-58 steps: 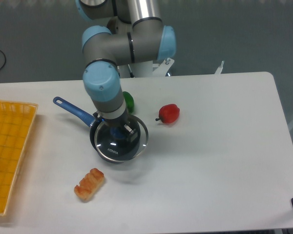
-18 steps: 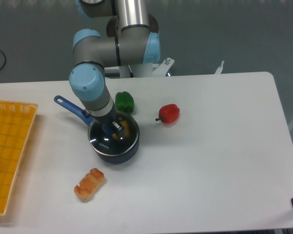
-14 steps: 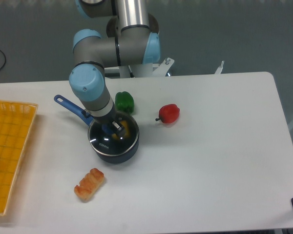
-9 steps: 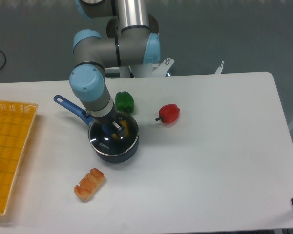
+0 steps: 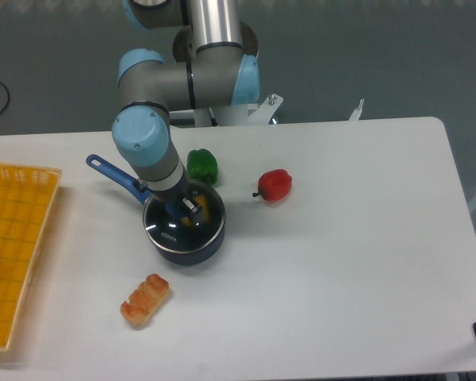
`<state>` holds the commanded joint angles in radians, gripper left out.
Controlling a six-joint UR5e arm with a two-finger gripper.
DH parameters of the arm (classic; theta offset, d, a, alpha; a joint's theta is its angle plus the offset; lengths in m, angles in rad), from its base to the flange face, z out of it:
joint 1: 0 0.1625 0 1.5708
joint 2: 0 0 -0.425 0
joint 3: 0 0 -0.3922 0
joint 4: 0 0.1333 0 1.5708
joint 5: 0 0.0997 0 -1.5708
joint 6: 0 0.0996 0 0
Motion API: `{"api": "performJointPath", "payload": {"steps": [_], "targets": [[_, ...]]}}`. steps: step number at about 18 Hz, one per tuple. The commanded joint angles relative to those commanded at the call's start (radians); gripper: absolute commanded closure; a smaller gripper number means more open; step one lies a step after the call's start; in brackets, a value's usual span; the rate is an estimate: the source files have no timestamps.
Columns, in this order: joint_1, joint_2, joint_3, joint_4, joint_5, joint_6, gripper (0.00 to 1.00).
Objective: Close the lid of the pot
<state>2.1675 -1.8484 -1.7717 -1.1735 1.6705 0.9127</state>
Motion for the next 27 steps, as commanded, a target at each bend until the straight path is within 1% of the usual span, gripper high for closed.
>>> {"api": "performJointPath", "payload": {"steps": [1,2,3,10,13,16,17,18,20,22,24,27], "targets": [[0.0,-0.003,0.0,0.0,0.002,0.0,0.19],[0.0,-0.008,0.002,0.002,0.003,0.0,0.08],[0.0,-0.009,0.003,0.002,0.003,0.0,0.0],[0.003,-0.005,0.026,0.0,0.006,-0.002,0.0],[0.006,0.0,0.051,-0.008,0.008,-0.002,0.0],[0.006,0.0,0.054,-0.005,0.008,-0.002,0.0],[0.006,-0.005,0.075,-0.005,0.011,0.006,0.0],[0.014,-0.005,0.093,-0.014,0.012,0.009,0.0],[0.041,0.001,0.107,-0.015,0.021,0.014,0.0],[0.076,0.006,0.117,-0.014,0.02,0.015,0.0],[0.089,0.018,0.126,-0.015,0.02,0.015,0.0],[0.144,0.029,0.124,-0.015,0.018,0.021,0.0]]}}
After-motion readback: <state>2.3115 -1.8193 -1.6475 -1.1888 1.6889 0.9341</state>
